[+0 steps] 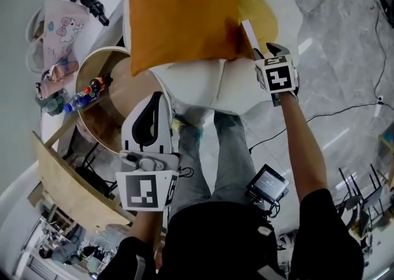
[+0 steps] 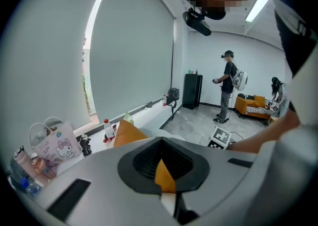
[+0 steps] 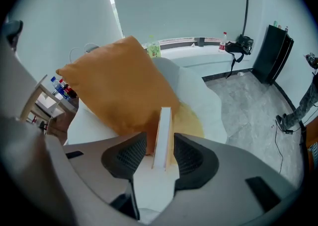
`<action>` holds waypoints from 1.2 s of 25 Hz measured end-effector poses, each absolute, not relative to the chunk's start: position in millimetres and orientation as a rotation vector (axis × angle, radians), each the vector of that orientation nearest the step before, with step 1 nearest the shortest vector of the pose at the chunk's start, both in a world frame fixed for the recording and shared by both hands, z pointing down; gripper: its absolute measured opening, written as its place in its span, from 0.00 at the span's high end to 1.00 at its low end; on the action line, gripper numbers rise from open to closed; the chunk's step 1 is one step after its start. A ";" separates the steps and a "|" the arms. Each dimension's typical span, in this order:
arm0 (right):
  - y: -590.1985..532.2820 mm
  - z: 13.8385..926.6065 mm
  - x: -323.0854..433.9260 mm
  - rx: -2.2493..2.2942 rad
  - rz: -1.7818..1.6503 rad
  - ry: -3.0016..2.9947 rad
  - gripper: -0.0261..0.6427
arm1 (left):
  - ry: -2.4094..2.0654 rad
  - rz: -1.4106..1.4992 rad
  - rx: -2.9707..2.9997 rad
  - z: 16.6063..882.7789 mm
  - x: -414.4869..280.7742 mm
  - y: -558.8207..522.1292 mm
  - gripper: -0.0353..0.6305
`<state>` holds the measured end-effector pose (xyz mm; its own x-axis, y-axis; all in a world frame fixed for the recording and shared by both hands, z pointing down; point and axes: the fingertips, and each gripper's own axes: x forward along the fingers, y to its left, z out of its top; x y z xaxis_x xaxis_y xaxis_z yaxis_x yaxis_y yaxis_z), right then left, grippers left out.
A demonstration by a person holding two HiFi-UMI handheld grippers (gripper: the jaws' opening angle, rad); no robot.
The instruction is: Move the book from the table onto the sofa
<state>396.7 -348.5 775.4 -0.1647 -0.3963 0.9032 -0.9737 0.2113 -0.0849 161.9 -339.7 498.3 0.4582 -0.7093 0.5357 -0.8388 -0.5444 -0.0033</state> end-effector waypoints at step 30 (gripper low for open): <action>-156.7 333.6 318.6 1.813 0.421 -2.054 0.94 | -1.216 0.273 2.828 267.3 130.6 -176.2 0.93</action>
